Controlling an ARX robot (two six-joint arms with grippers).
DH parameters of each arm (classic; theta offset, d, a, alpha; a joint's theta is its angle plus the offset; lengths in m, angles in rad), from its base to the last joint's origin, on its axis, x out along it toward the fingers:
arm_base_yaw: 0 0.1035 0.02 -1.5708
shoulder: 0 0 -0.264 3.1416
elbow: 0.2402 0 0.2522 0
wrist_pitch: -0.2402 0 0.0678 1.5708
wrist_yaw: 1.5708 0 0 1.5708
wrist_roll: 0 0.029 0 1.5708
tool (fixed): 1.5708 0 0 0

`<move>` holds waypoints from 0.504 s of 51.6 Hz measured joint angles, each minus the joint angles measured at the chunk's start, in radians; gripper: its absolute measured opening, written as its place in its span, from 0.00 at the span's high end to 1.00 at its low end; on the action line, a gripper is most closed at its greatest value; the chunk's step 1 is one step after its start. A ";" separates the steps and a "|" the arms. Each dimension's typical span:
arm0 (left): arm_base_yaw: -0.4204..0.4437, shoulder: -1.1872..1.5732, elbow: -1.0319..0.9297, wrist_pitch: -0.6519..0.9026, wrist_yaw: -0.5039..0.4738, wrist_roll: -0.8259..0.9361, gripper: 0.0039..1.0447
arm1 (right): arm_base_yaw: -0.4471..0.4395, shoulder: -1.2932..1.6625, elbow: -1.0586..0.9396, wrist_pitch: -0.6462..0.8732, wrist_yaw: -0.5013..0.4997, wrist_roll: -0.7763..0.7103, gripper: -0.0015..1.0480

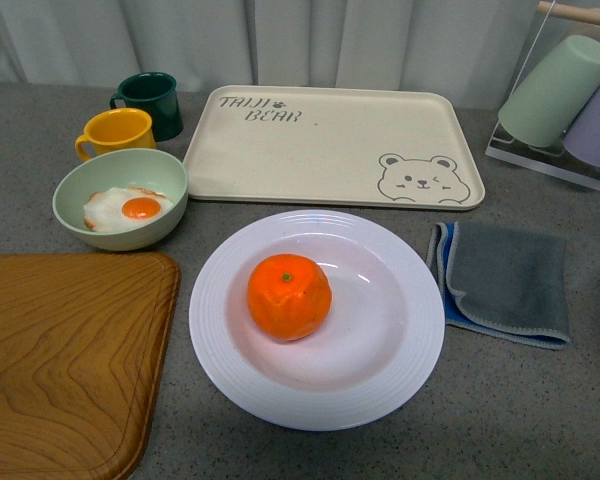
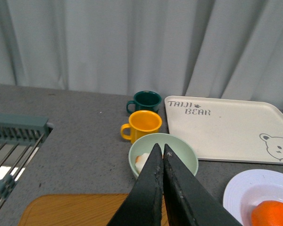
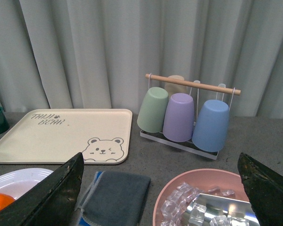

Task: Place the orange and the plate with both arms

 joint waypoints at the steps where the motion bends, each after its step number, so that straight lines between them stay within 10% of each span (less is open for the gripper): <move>1: 0.003 -0.015 -0.002 -0.013 0.000 0.000 0.97 | 0.000 0.000 0.000 0.000 0.000 0.000 0.09; 26: 0.004 -0.354 -0.006 -0.319 0.008 0.000 0.97 | 0.000 0.000 0.000 0.000 0.000 0.000 0.09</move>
